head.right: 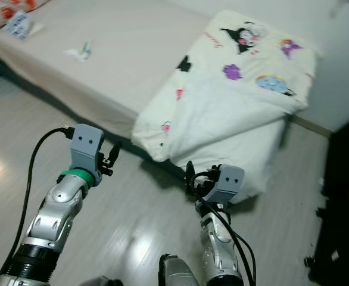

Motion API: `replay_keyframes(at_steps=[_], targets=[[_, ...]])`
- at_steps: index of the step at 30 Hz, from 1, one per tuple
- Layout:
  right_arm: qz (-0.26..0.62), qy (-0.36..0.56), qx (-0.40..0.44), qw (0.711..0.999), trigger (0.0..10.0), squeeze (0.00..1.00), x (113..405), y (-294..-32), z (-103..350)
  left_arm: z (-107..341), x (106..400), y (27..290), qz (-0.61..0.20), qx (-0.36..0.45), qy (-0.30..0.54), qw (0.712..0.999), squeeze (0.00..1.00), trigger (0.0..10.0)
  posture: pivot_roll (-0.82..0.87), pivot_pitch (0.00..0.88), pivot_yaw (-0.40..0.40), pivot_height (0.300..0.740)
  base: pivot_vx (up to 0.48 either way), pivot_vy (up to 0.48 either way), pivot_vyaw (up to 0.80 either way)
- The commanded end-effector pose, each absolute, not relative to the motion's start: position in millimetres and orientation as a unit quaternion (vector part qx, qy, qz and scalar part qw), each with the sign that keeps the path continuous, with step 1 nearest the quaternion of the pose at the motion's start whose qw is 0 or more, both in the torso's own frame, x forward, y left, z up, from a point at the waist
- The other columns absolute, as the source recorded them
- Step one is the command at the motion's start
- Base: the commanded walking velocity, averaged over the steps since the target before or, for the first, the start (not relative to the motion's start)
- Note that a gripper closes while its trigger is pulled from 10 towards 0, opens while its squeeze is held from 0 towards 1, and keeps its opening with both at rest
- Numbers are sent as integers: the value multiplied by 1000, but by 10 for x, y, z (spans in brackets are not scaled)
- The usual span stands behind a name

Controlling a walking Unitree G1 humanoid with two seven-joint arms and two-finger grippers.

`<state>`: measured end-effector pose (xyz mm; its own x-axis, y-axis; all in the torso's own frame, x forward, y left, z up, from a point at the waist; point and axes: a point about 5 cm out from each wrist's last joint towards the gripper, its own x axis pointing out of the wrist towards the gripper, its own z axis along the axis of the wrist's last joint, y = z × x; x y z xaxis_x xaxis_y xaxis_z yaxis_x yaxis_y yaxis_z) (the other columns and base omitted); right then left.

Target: Clean up the room

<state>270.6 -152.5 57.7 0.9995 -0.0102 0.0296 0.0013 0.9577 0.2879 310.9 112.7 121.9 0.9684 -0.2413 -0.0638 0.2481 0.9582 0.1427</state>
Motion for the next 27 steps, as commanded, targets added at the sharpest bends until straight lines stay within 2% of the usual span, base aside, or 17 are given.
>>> replay_keyframes(at_steps=[1, 16, 22, 27], targets=[[-10, -8, 155, 988, 10000, 0, 2665, -1535, 530, 1160, 3086, 1126, -128, 80, 32, 988, 0, 10000, 54, 61, 29, 736, 0, 0, -800], [-11, -15, 170, 985, 10000, 0, 2650, -1528, 547, 1187, 3080, 1095, -136, 83, 19, 987, 0, 10000, 53, 67, 29, 736, 0, 0, -788], [-18, -51, 81, 995, 10000, 0, 2655, -1565, 654, 1195, 3077, 1061, -141, 91, 10, 986, 0, 10000, 50, 71, 31, 736, 472, 0, -130], [-19, -59, 77, 995, 10000, 0, 2664, -1567, 685, 1197, 3077, 1044, -144, 91, 9, 985, 0, 10000, 47, 71, 35, 736, 472, 0, 0]])
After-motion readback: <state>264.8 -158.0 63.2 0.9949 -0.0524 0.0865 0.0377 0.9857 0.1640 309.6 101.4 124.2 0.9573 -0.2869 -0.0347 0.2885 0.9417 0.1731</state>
